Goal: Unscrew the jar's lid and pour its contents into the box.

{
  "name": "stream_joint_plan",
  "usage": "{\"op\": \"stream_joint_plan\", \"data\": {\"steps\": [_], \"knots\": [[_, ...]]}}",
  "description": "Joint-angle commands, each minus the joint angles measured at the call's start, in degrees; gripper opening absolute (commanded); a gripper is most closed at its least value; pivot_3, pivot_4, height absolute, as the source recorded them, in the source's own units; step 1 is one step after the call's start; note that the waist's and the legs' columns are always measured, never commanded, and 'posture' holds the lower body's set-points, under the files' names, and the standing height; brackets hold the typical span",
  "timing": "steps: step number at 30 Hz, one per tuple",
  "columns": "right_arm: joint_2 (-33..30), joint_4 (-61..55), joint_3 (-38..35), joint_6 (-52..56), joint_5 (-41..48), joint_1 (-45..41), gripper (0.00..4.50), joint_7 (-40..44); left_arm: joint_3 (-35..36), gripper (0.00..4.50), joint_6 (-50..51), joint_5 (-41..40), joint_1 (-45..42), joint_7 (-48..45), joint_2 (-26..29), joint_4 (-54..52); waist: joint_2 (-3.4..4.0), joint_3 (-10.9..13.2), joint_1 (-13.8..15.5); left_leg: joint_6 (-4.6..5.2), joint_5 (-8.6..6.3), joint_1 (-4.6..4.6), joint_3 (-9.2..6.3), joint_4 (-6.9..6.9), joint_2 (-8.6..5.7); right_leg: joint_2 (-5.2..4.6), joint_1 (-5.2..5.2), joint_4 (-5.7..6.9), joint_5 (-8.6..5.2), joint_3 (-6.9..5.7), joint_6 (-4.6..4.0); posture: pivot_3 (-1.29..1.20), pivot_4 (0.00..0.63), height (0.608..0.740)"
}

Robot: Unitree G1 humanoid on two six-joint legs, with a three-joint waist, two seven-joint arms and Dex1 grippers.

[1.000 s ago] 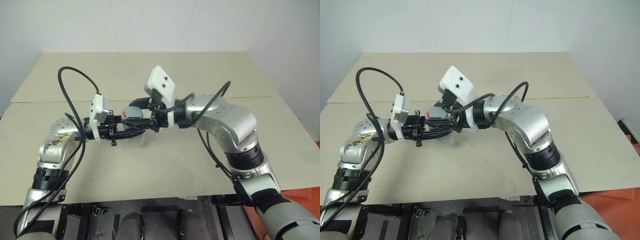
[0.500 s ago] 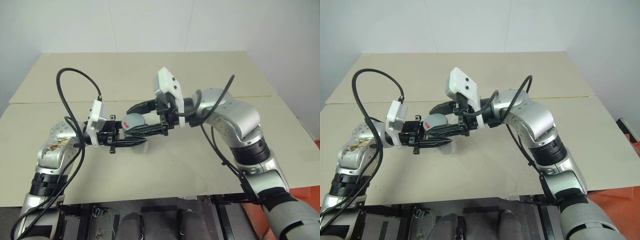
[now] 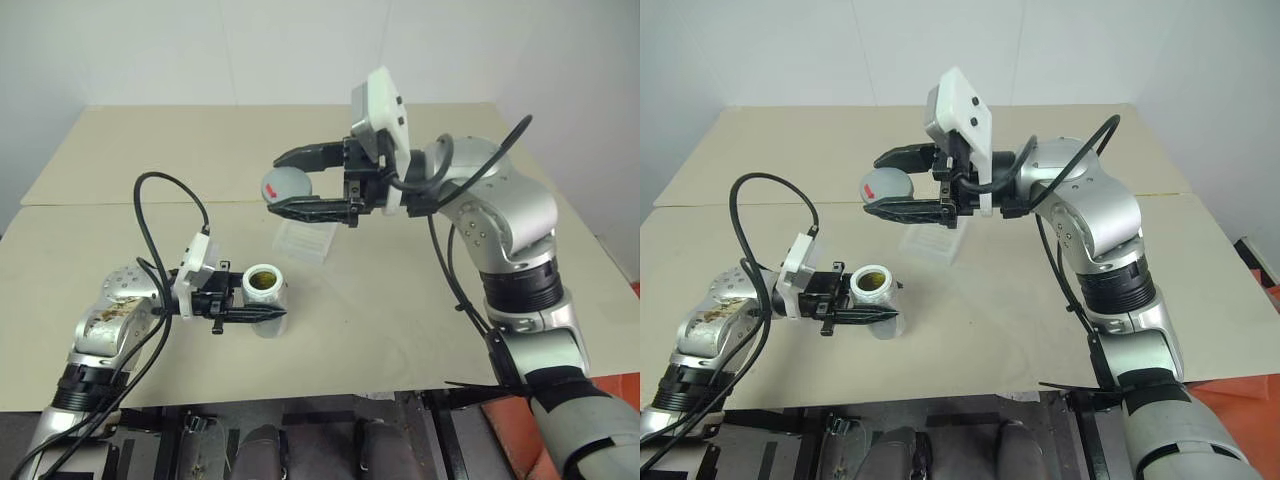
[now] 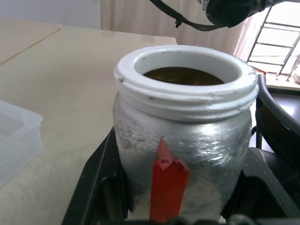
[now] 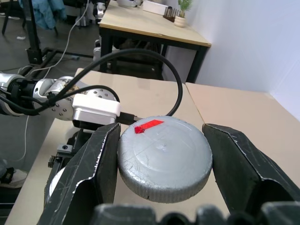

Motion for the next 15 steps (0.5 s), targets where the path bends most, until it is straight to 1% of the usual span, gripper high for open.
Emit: {"op": "stream_joint_plan", "data": {"steps": [1, 7, 11, 15], "knots": [[-0.75, -0.53, -2.16, -1.16, -0.57, -0.18, 2.75, -1.15, 2.18, 1.95, -1.23, -0.2, -1.95, 1.23, 0.26, 0.18, 0.0, 0.0, 0.0, 0.0, 0.0, 0.0, 0.0, 0.0, 0.0, 0.0, -0.01, 0.0, 0.0, 0.0, 0.0, 0.0, 0.15, 0.74], [-3.12, 2.78, -4.79, 0.27, -4.83, 3.98, 2.75, -8.38, 6.1, 1.95, -2.47, -0.1, -4.93, 4.32, 1.3, 2.78, 0.0, 0.0, 0.14, 0.0, 0.0, 0.0, -0.01, 0.01, 0.0, 0.0, 0.03, -0.01, 0.0, -0.02, 0.0, 0.0, 0.15, 0.74], [-3.56, 7.89, -7.1, 3.41, -9.53, 8.73, 2.75, -18.77, 9.19, 1.95, -2.9, 0.62, -7.93, 8.8, 1.76, 5.17, -0.01, 0.0, 0.05, -0.01, 0.0, -0.01, 0.0, 0.0, 0.0, 0.0, 0.02, -0.02, 0.0, -0.01, 0.0, 0.0, 0.15, 0.74], [-2.81, 12.25, -7.04, 4.23, -13.89, 12.37, 2.75, -25.75, 10.14, 1.95, -3.07, 1.13, -9.26, 11.99, 1.05, 4.88, 0.0, 0.0, -0.06, -0.02, 0.01, -0.02, 0.01, -0.01, -0.01, 0.0, 0.01, -0.04, 0.0, -0.01, 0.0, 0.0, 0.15, 0.74]]}}
